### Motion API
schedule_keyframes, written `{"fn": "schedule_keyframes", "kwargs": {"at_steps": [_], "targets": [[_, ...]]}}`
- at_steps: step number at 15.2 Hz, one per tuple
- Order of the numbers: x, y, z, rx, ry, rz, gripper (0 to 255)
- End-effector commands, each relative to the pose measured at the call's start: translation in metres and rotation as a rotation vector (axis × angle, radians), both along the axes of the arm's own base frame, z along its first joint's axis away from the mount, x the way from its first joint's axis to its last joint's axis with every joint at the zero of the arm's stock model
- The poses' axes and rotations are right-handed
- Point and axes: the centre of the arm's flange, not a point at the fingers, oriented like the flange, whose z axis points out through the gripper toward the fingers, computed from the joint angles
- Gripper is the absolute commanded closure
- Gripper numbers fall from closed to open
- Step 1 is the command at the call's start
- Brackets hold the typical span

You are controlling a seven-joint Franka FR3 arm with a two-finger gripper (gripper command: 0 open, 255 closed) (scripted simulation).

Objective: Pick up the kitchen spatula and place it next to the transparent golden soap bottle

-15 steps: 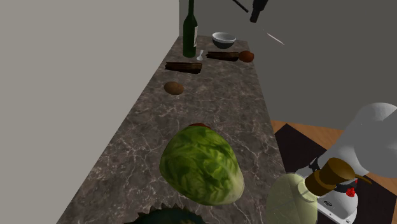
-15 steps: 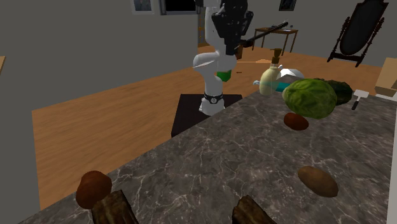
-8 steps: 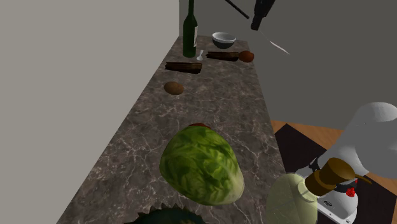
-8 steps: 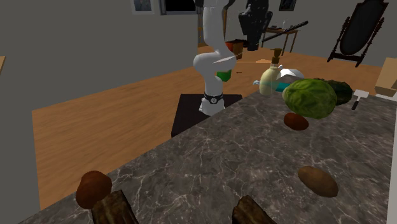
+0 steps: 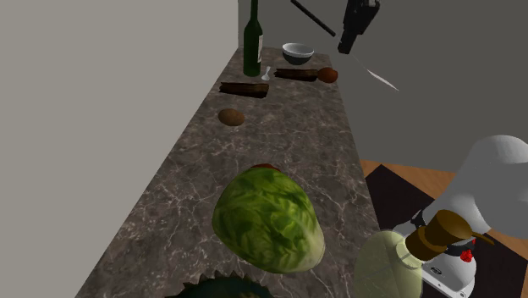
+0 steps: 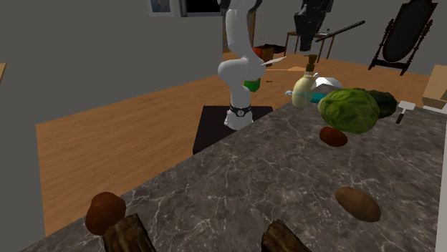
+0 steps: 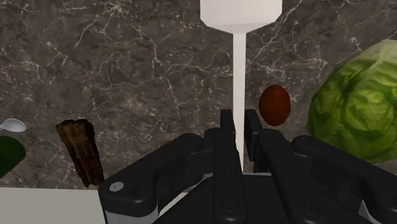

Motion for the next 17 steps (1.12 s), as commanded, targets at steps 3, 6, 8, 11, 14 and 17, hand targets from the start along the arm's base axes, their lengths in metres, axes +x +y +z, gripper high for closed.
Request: {"fn": "schedule_keyframes", "kwargs": {"at_steps": [3,6,8,11,14,17], "targets": [[-0.037,0.038,0.000,0.000,0.000,-0.001,255],[-0.063,0.068,0.000,0.000,0.000,-0.001,255],[-0.080,0.088,0.000,0.000,0.000,-0.001,255],[-0.102,0.112,0.000,0.000,0.000,-0.001,255],[-0.102,0.112,-0.016,0.000,0.000,-0.001,255],[-0.102,0.112,-0.032,0.000,0.000,-0.001,255]]}}
